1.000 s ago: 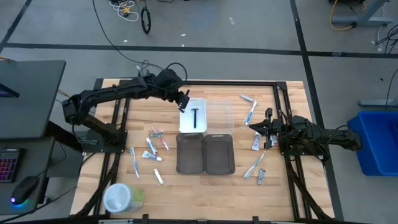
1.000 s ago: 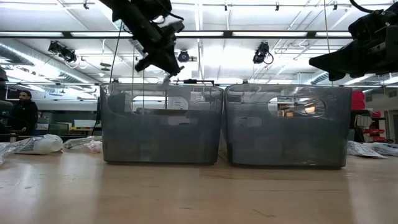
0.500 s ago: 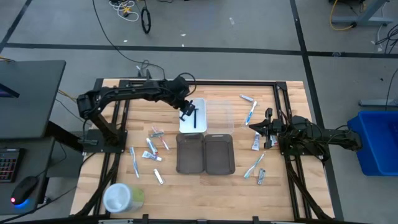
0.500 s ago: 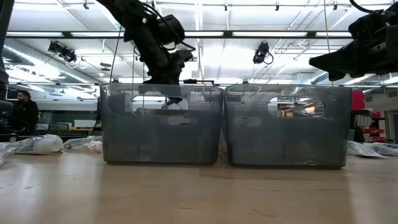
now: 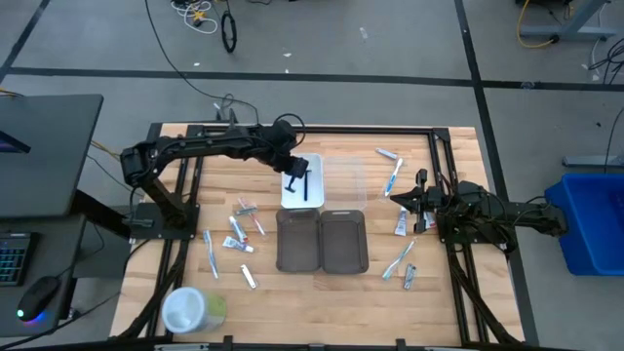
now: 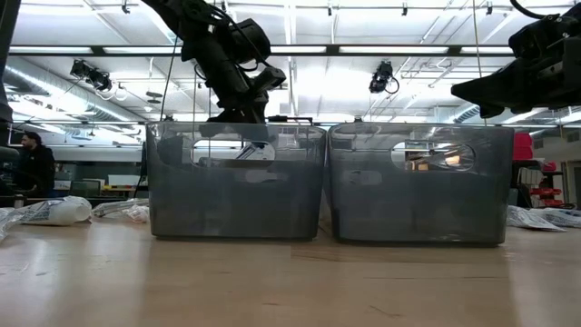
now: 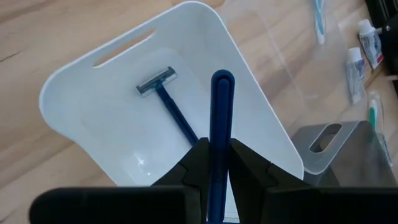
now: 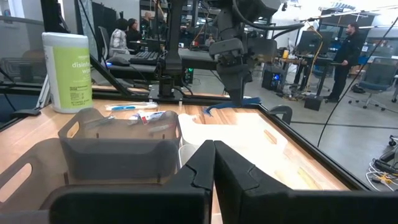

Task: Pick & Place Travel size toiletries
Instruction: Put the blue razor into the white bin, then put the silver nail cutter into the left black bin

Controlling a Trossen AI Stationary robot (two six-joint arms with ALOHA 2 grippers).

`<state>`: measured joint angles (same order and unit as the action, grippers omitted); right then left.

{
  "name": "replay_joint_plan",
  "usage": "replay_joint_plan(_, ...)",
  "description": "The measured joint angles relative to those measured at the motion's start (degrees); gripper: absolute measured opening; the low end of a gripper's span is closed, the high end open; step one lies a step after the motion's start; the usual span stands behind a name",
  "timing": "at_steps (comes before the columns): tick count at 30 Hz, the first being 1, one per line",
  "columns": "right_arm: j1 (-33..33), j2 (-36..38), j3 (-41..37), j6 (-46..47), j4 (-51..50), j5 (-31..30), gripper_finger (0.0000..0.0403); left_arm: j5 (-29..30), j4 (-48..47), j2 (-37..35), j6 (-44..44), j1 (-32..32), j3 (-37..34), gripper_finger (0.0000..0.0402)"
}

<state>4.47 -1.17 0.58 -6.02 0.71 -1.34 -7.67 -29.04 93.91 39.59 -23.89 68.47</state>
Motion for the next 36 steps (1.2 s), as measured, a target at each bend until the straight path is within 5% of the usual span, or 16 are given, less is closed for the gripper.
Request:
replay_joint_plan(10, 0.00, 0.00, -0.02, 0.00, 0.00, 0.00, 0.0013, -0.96, 0.03, 0.00, 0.44, -0.01, 0.00, 0.0067)
replay_joint_plan(25, -0.02, 0.00, -0.02, 0.00, 0.00, 0.00, 0.0013, -0.88, 0.04, 0.00, 0.56, -0.03, 0.00, 0.0150)
replay_joint_plan(36, -0.01, 0.00, -0.01, 0.00, 0.00, 0.00, 0.0013, 1.22, -0.03, -0.48, -1.30, 0.07, 0.00, 0.0150)
